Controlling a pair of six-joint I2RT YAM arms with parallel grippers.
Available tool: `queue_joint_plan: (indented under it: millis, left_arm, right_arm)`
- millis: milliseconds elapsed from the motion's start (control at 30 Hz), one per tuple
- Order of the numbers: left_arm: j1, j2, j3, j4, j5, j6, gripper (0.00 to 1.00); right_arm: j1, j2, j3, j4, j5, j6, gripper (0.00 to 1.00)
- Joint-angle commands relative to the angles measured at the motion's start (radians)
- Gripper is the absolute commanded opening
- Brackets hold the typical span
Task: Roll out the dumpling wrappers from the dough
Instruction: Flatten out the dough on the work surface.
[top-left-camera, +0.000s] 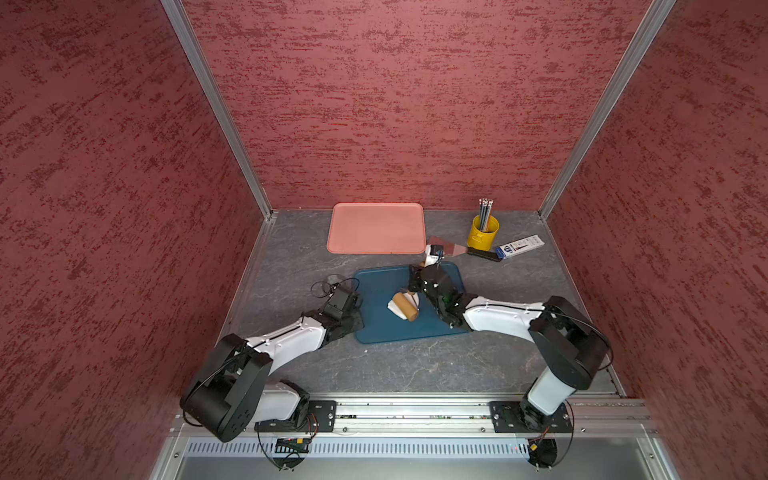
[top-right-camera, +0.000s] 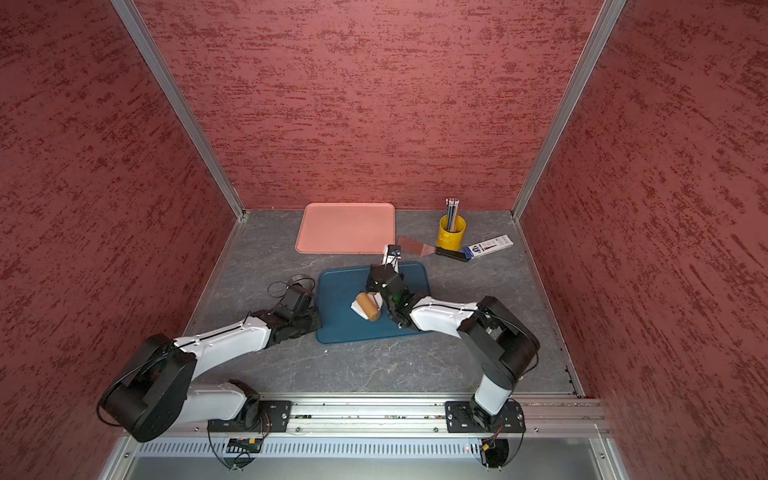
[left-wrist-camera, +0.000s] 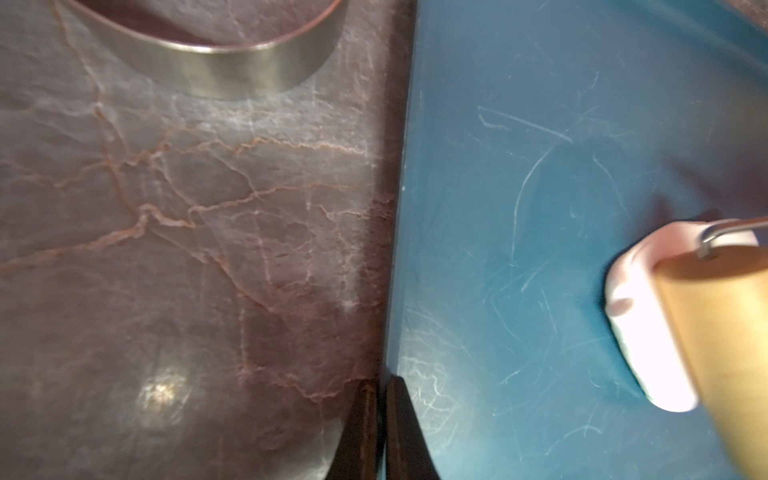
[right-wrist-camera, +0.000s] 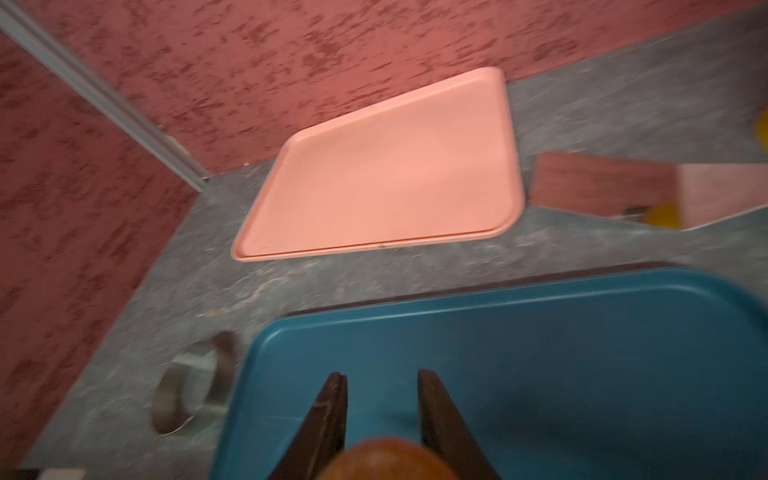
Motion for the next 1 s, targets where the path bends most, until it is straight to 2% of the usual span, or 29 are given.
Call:
queue_joint_plan:
  millis: [0,67,100,167,333,400,533,600,667,767,833,900,967]
  left_arm:
    - [0.027,-0.015,-0.02,0.017,-0.106,-0.021,0.0]
    - [0.027,-0.017,-0.02,0.018,-0.103,-0.007,0.0]
    - [0.026,-0.015,-0.016,0.016,-0.102,-0.002,0.0]
    - [0.025,-0.011,-0.011,0.02,-0.096,0.0,0.0]
    - [0.005,0.009,-0.001,0.031,-0.105,-0.005,0.0]
    - [0.003,0.009,0.009,0.012,-0.116,-0.019,0.0]
    - [0.003,-0.004,-0.005,0.014,-0.116,-0.013,0.0]
    - [0.003,-0.002,-0.008,0.02,-0.114,-0.002,0.0]
    - [0.003,0.007,-0.013,0.045,-0.101,0.005,0.0]
    - [0.0,0.02,-0.006,0.053,-0.097,0.002,0.0]
    - [-0.002,0.02,0.005,0.038,-0.102,0.001,0.0]
    - [-0.004,0.013,0.002,0.029,-0.115,-0.003,0.0]
    - [-0.001,0.009,-0.005,0.023,-0.121,0.003,0.0]
  right_arm:
    - [-0.054,0.052,-0.111,-0.334,-0.013,-0.041,0.0]
    - [-0.119,0.014,-0.108,-0.378,0.044,-0.115,0.0]
    - [-0.123,0.003,-0.096,-0.397,0.111,-0.169,0.0]
    - [-0.119,-0.001,-0.078,-0.407,0.131,-0.22,0.0]
    - [0.027,0.06,-0.061,-0.351,-0.012,-0.107,0.0]
    - [0.039,0.084,-0.055,-0.366,0.015,-0.077,0.0]
    - [-0.125,0.034,-0.104,-0.381,0.061,-0.115,0.0]
    - [-0.147,0.027,-0.075,-0.41,0.149,-0.197,0.0]
    - [-0.123,0.036,-0.052,-0.414,0.116,-0.196,0.0]
    - [-0.003,0.071,-0.033,-0.39,0.012,-0.113,0.0]
    - [0.042,0.102,-0.01,-0.42,0.024,-0.079,0.0]
    - [-0.002,0.088,-0.039,-0.402,0.046,-0.07,0.0]
    - [-0.099,0.065,-0.064,-0.401,0.07,-0.095,0.0]
